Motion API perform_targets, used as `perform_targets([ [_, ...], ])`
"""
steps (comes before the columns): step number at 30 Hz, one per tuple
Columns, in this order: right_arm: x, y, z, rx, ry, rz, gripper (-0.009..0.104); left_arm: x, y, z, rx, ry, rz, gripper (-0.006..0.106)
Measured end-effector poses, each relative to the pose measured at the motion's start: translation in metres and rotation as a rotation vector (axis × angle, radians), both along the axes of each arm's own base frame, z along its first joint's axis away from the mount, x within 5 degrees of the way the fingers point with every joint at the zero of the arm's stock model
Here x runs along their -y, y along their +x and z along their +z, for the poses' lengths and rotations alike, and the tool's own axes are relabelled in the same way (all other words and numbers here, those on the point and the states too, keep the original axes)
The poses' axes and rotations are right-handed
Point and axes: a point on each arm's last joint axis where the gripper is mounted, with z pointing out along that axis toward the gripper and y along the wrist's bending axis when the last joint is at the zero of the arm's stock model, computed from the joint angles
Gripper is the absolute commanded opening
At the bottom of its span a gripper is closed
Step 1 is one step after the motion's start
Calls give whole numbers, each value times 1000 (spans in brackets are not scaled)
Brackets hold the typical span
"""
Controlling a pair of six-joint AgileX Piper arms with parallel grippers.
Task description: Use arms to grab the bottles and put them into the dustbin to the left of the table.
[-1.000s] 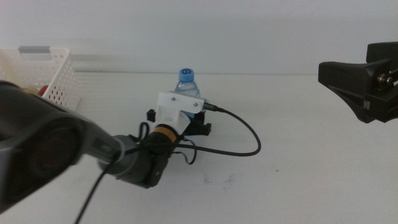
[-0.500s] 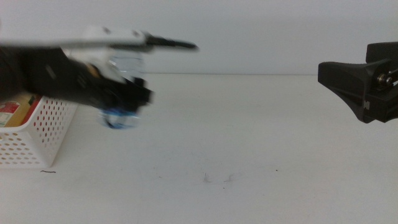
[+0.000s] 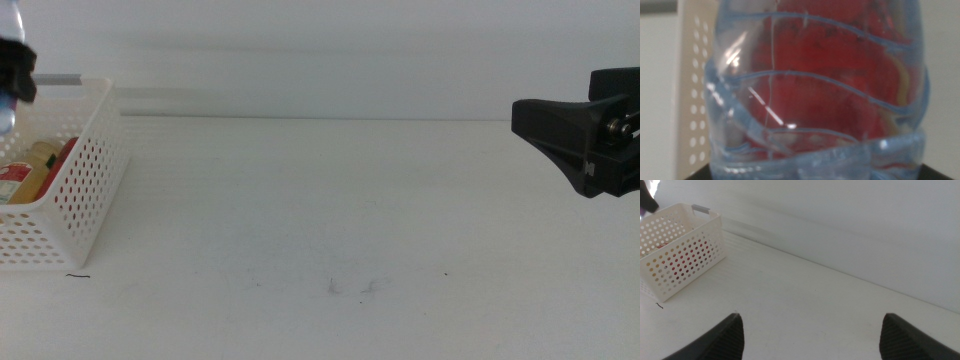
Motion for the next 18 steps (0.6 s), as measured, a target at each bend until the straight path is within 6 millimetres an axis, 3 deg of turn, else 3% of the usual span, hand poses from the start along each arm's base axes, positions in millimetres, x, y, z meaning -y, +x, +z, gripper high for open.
perform_targets([
  [3, 0, 0, 0, 0, 0, 0, 82, -10, 15, -30, -72, -8, 11, 2],
  [6, 0, 0, 0, 0, 0, 0, 82, -15, 29, -61, -138, -22, 12, 15],
  [9, 0, 0, 0, 0, 0, 0, 82, -17, 38, -86, -189, -36, 12, 43],
  [10, 0, 0, 0, 0, 0, 0, 82, -17, 40, -91, -198, -39, 13, 58],
  [11, 0, 0, 0, 0, 0, 0, 82, -18, 42, -99, -218, -37, 12, 82],
  [12, 0, 0, 0, 0, 0, 0, 82, -19, 43, -102, -226, -34, 11, 94],
  [18, 0, 0, 0, 0, 0, 0, 82, -19, 37, -87, -217, -11, 22, 94],
])
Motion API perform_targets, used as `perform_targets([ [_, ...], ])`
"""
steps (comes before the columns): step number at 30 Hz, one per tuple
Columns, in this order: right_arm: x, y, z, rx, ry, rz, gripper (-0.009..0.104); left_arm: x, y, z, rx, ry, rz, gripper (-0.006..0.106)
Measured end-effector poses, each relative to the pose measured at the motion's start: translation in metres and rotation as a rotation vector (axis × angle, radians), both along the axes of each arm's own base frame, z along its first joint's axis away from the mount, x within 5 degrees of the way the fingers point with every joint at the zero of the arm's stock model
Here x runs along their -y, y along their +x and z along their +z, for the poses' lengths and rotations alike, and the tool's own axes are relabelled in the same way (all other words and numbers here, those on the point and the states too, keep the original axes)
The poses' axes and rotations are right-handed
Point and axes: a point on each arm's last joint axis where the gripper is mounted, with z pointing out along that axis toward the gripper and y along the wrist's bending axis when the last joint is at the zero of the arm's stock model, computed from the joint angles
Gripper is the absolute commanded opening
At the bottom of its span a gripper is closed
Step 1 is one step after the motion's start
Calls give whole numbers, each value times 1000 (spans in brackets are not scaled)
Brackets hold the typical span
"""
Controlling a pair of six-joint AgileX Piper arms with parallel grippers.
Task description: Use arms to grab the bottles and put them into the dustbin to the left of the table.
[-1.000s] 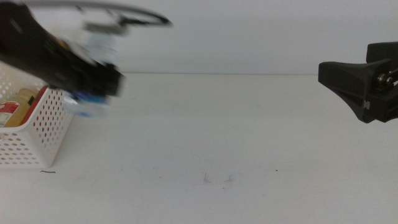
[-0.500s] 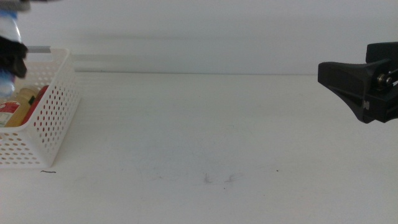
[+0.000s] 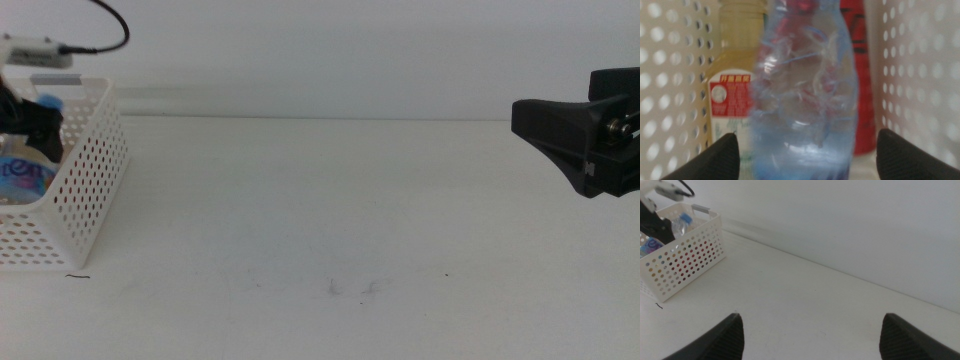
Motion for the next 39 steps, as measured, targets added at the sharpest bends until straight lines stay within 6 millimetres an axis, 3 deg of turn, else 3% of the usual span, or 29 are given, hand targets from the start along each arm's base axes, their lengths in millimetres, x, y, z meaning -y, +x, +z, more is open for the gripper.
perform_targets([
  [5, 0, 0, 0, 0, 0, 0, 82, 19, -20, 43, 32, -12, 9, 94],
  [10, 0, 0, 0, 0, 0, 0, 82, 77, -58, 104, 214, -8, -89, 94],
  [13, 0, 0, 0, 0, 0, 0, 82, 116, -98, 134, 393, -28, -171, 94],
  [17, 0, 0, 0, 0, 0, 0, 82, 138, -165, 160, 653, -63, -226, 94],
  [20, 0, 0, 0, 0, 0, 0, 82, 135, -208, 165, 842, -72, -226, 94],
  [25, 0, 0, 0, 0, 0, 0, 82, 126, -246, 157, 987, -34, -226, 94],
  [33, 0, 0, 0, 0, 0, 0, 82, 121, -274, 161, 1055, -26, -223, 94],
  [39, 0, 0, 0, 0, 0, 0, 82, 120, -278, 165, 1083, -29, -220, 94],
])
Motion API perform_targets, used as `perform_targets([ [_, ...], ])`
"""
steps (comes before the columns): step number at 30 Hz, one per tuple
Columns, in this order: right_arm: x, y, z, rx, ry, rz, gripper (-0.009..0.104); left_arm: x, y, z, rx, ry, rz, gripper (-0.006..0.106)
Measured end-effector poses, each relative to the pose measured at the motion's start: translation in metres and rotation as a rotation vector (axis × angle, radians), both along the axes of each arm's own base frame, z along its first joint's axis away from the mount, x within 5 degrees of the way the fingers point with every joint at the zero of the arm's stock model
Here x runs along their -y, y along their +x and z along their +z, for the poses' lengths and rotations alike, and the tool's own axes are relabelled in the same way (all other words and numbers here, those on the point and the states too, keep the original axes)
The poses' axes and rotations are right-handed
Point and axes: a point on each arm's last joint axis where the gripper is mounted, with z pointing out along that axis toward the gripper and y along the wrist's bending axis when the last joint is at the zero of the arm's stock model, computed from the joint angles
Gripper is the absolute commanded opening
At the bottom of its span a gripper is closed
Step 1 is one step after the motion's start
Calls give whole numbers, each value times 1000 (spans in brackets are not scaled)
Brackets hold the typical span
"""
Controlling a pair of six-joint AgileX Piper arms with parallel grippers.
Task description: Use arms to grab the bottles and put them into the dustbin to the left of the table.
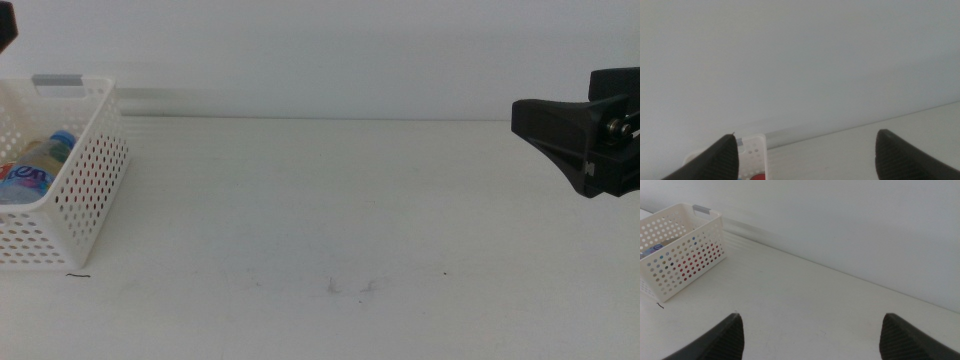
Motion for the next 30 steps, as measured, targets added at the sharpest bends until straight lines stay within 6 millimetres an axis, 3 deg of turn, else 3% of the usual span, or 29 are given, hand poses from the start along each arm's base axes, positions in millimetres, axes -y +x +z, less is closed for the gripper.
perform_targets([
  [5, 0, 0, -7, -12, -8, 1, 81, 0, 0, -3, -34, -5, -3, 94],
  [8, 7, -4, -24, -14, -10, -18, 81, 3, -8, -9, -98, -59, -27, 94],
  [12, 49, -30, -67, -12, -5, -183, 81, 1, -35, -22, -60, -118, -49, 94],
  [17, 80, -65, -111, 25, 12, -360, 81, -3, -52, -84, -66, -117, -39, 94],
  [21, 90, -87, -151, 60, 24, -432, 81, -6, -68, -134, -91, -107, -34, 94],
  [25, 92, -99, -179, 86, 33, -442, 81, -10, -76, -175, -59, -112, -5, 94],
  [30, 93, -100, -199, 31, 32, -453, 81, -14, -80, -206, -9, -127, 55, 94],
])
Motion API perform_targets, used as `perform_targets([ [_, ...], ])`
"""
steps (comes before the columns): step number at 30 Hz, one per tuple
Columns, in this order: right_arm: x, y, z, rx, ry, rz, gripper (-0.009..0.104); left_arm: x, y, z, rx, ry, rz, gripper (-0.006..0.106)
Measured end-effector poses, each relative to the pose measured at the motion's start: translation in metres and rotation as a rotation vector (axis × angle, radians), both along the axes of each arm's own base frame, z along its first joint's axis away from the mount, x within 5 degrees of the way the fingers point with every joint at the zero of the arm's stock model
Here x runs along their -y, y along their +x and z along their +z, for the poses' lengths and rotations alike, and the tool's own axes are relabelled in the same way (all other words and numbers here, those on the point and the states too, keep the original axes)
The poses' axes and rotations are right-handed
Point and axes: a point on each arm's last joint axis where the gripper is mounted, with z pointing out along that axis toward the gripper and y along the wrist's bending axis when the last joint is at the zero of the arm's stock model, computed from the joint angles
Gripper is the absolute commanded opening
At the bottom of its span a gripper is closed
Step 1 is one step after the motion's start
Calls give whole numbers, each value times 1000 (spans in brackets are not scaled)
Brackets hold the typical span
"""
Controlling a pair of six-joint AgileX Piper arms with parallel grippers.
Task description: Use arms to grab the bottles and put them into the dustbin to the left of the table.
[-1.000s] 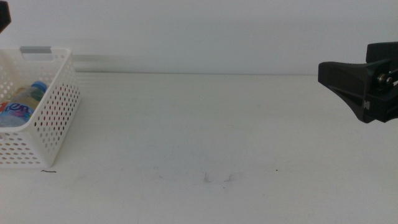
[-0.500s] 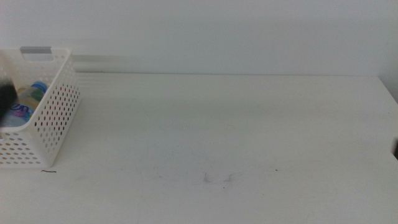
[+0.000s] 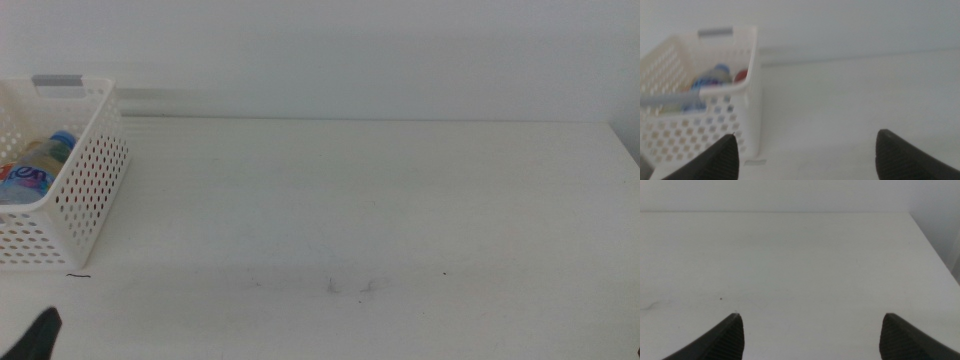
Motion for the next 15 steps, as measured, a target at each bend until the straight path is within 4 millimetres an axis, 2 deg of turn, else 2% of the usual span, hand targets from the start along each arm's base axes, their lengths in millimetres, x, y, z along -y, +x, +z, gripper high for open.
perform_targets([
  [4, 0, 0, -1, -3, 7, -2, 81, -2, 4, -23, -25, -1, 43, 94],
  [15, 0, 0, -1, -3, 9, -4, 81, -3, 5, -22, 30, -1, 62, 94],
])
